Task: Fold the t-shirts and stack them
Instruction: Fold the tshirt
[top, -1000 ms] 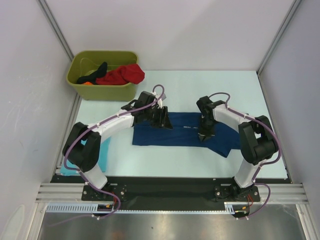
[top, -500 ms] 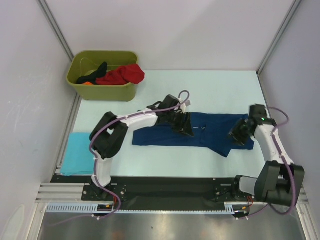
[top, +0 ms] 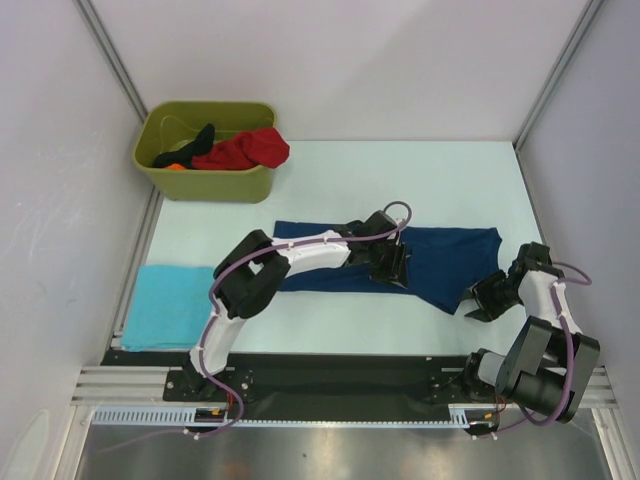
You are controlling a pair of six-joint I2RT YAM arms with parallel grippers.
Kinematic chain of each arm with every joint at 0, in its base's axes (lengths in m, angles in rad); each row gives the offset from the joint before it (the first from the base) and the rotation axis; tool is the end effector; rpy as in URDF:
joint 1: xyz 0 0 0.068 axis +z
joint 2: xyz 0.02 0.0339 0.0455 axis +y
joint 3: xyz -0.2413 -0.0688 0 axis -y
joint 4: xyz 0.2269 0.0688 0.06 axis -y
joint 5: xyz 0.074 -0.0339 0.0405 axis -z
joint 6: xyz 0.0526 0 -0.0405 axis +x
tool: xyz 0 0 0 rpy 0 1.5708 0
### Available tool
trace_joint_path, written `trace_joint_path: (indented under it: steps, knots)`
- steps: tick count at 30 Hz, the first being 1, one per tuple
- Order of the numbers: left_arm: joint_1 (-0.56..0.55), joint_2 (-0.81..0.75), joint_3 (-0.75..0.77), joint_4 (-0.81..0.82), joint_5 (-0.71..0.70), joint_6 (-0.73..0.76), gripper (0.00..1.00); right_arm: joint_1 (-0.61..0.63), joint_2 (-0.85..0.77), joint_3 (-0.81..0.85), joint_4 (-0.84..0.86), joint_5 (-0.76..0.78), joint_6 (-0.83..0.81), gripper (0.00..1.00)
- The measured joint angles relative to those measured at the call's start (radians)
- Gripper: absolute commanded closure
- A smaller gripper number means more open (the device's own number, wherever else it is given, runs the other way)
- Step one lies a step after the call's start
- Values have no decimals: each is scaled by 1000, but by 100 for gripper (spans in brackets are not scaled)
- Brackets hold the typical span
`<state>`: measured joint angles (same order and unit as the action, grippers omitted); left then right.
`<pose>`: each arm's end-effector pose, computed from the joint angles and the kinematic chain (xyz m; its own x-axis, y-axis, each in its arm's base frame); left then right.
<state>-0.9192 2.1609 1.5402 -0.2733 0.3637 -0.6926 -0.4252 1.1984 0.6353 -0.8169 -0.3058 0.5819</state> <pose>0.2586 -0.3698 0.1348 -0.9246 0.2282 -0.3049 0.3740 0.6957 -0.6133 0.1702 -0.0597 0.1460 -0.5596 0.8287 0.0040 0.7768 0.5228 0.3512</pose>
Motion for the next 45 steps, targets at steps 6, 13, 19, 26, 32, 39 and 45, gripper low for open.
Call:
trace_joint_path:
  steps: [6, 13, 19, 26, 32, 39, 45]
  knots:
    - [-11, 27, 39, -37, -87, -42, 57, -2, 3, -34, 33, -28, 11, 52]
    - [-11, 42, 61, -50, -122, -80, 58, -2, 5, -83, 61, -55, 13, 52]
    - [-11, 61, 85, -50, -121, -95, 62, -2, 21, -98, 85, -67, 13, 52]
    - [-10, 70, 87, -42, -107, -110, 66, -2, 50, -98, 120, -68, 13, 53]
    - [-10, 84, 95, -28, -79, -120, 73, -2, 71, -98, 137, -100, 21, 55]
    - [-10, 90, 92, -21, -61, -120, 94, -2, 73, -99, 155, -99, 21, 67]
    - [-7, 90, 92, -21, -50, -119, 100, -2, 72, -110, 156, -86, 26, 100]
